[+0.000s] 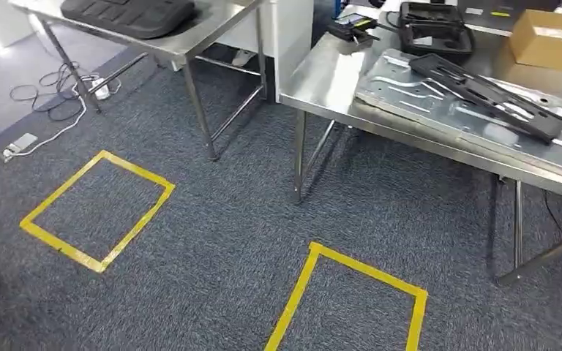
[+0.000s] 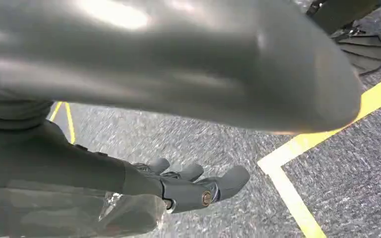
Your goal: Take the parts from the cabinet and place them on the table.
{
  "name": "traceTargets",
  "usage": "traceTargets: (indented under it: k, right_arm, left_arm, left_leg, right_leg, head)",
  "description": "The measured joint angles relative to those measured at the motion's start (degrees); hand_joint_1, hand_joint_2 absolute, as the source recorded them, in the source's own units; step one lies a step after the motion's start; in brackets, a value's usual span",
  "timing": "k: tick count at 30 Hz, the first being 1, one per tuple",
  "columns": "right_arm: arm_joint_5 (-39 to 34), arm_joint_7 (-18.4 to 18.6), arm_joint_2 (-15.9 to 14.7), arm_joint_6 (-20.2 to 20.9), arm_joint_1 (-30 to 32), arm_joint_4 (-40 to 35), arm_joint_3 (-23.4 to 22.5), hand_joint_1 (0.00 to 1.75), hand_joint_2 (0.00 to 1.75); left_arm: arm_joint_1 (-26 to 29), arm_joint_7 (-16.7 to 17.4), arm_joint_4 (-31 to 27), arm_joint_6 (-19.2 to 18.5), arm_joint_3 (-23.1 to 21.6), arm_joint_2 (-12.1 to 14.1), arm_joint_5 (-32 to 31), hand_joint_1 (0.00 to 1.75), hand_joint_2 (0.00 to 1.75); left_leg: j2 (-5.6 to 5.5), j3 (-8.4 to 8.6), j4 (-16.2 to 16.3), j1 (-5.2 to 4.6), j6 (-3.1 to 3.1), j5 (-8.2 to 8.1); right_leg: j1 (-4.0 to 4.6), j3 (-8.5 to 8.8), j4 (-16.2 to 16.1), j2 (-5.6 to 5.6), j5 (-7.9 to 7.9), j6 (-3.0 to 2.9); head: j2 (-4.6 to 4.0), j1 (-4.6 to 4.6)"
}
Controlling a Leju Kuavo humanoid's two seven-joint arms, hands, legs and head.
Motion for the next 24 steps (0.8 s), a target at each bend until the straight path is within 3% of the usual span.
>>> traceTargets:
  k: [1,2,3,4,6,7,8,10,11,12,16,17,18,19,21,22,23,24]
  right_arm:
    - [0.1,0.3,0.0,0.0,-0.3,0.0,0.1,0.0,0.0]
    - [0.4,0.6,-0.2,0.0,-0.3,0.0,0.2,0.0,0.0]
    - [0.4,1.0,-0.3,0.1,-0.2,0.0,0.3,0.0,0.0]
    - [0.4,1.5,-0.3,0.2,-0.1,0.0,0.4,0.0,0.0]
    - [0.5,2.6,-0.6,0.5,0.2,0.0,0.6,0.0,0.0]
    - [0.5,3.0,-0.8,0.6,0.2,0.0,0.9,0.0,0.0]
    - [0.5,3.2,-0.8,0.7,0.3,0.0,1.0,0.0,0.0]
    - [0.6,3.2,-1.1,0.8,0.3,0.0,1.2,0.0,0.0]
    - [0.8,2.8,-1.1,0.8,0.3,0.0,1.3,0.0,0.0]
    - [0.9,2.5,-1.1,0.8,0.4,0.0,1.4,0.0,0.0]
    - [1.2,1.5,-1.1,0.8,0.0,-0.2,2.3,0.0,0.0]
    - [1.3,1.5,-1.0,0.9,0.0,-0.3,2.6,0.0,0.0]
    - [1.5,1.5,-1.0,0.9,0.0,-0.3,2.7,0.0,0.0]
    - [1.6,1.4,-1.1,1.0,0.1,-0.3,2.8,0.0,0.0]
    - [1.7,1.5,-1.1,1.1,0.4,-0.3,3.0,0.0,0.0]
    - [1.7,1.6,-1.1,1.2,0.4,-0.3,3.3,0.0,0.0]
    - [1.9,1.6,-1.1,1.3,0.3,-0.3,3.5,0.0,0.0]
    - [2.1,1.7,-1.1,1.5,0.2,-0.3,3.8,0.0,0.0]
  left_arm:
    - [0.1,0.1,0.0,-0.2,0.0,0.0,0.0,0.0,0.0]
    - [0.2,0.1,0.0,-0.2,0.0,-0.1,0.0,0.0,0.0]
    - [0.1,0.1,0.0,-0.2,0.0,-0.1,0.1,0.0,0.0]
    - [-0.1,-0.1,0.0,-0.2,0.0,-0.2,0.1,0.0,0.0]
    - [-0.2,-0.6,0.0,0.0,0.0,-0.6,0.2,0.0,0.0]
    - [-0.1,-0.8,0.0,0.0,0.0,-0.7,0.2,0.0,0.0]
    - [0.0,-0.8,0.0,0.0,0.0,-0.8,0.3,0.0,0.0]
    - [0.0,-1.1,0.0,0.1,0.0,-0.8,0.4,0.0,0.0]
    - [-0.1,-1.2,0.0,0.1,0.0,-0.9,0.4,0.0,0.0]
    - [-0.2,-1.3,0.0,0.2,0.0,-0.9,0.4,0.0,0.0]
    - [0.0,-1.3,0.0,0.3,0.0,-0.9,0.5,0.0,0.0]
    - [0.0,-1.3,0.0,0.3,0.0,-0.8,0.5,0.0,0.0]
    - [-0.1,-1.3,0.0,0.3,0.0,-0.9,0.7,0.0,0.0]
    - [-0.1,-1.3,0.0,0.3,0.0,-0.8,0.7,0.0,0.0]
    - [-0.2,-1.2,0.0,0.4,0.0,-0.8,1.1,0.0,0.0]
    - [-0.1,-1.1,0.0,0.4,0.0,-0.8,1.3,0.0,0.0]
    - [0.1,-1.1,0.0,0.4,0.0,-0.8,1.5,0.0,0.0]
    - [0.1,-1.0,0.0,0.4,0.0,-0.8,1.6,0.0,0.0]
  left_leg:
    - [-0.64,0.03,-0.5,0.13,0.46,0.3]
    - [-1.22,0.51,-0.9,0.66,0.85,0.81]
    - [-1.79,0.46,-1.1,0.7,1.15,0.92]
    - [-2.39,0.42,-1.0,0.65,1.43,1.09]
    - [-4.08,0.39,-1.0,0.53,1.57,1.08]
    - [-4.85,0.43,-1.0,0.54,1.56,1.08]
    - [-5.76,0.48,-0.9,0.65,1.54,1.07]
    - [-7.44,0.62,-0.8,0.91,1.31,1.01]
    - [-8.23,0.63,-0.5,1.01,0.94,0.85]
    - [-8.82,0.23,-0.1,0.88,0.49,0.65]
    - [-11.08,-0.58,-0.1,1.13,-0.96,1.01]
    - [-10.59,-0.71,0.3,1.27,-1.12,0.67]
    - [-6.81,-1.57,2.4,0.85,-1.34,-0.67]
    - [-4.82,-3.6,6.5,0.9,-1.62,-3.05]
    - [-3.56,-8.53,16.7,1.08,-1.89,-7.42]
    - [-3.46,-10.1,19.9,1.12,-1.89,-8.16]
    - [-3.36,-10.25,20.1,1.15,-1.92,-7.53]
    - [-3.16,-8.78,17.1,1.13,-1.81,-5.77]
  right_leg:
    - [0.08,0.27,-0.1,-0.59,-0.04,0.43]
    - [-0.42,0.11,0.5,1.74,-0.73,0.86]
    - [-0.43,-0.89,2.7,5.0,-2.44,0.95]
    - [-0.42,-2.75,6.9,6.28,-4.86,1.02]
    - [-0.42,-7.67,16.9,6.88,-8.69,1.17]
    - [-0.43,-8.95,19.1,6.88,-8.69,1.2]
    - [-0.51,-8.91,18.2,6.89,-7.32,1.27]
    - [-0.94,-5.48,9.9,7.29,-2.14,1.47]
    - [-1.38,-2.95,4.3,8.87,0.5,1.73]
    - [-1.92,-1.79,1.5,12.31,0.33,1.94]
    - [-1.13,-1.94,1.4,9.81,0.7,-0.05]
    - [-1.42,-1.93,1.2,8.9,0.9,-0.49]
    - [-1.35,-1.88,1.2,8.33,0.83,-0.78]
    - [-1.21,-1.86,1.2,7.53,0.75,-1.18]
    - [-0.85,-1.87,1.2,5.83,0.62,-1.36]
    - [-0.76,-1.89,1.2,5.03,0.56,-1.45]
    - [-0.75,-1.84,1.2,4.3,0.49,-1.51]
    - [-0.69,-1.74,1.2,3.59,0.4,-1.47]
  head:
    - [0.0,-0.04]
    - [0.0,-0.04]
    - [0.0,0.0]
    - [0.0,0.13]
    - [0.0,0.17]
    - [0.0,0.15]
    - [0.0,0.15]
    - [0.0,0.15]
    - [0.0,0.15]
    - [0.0,0.2]
    - [0.0,0.11]
    - [0.0,0.11]
    - [0.0,0.0]
    - [0.0,-0.07]
    - [0.0,-0.04]
    - [0.0,-0.04]
    - [0.0,-0.04]
    - [0.0,-0.04]
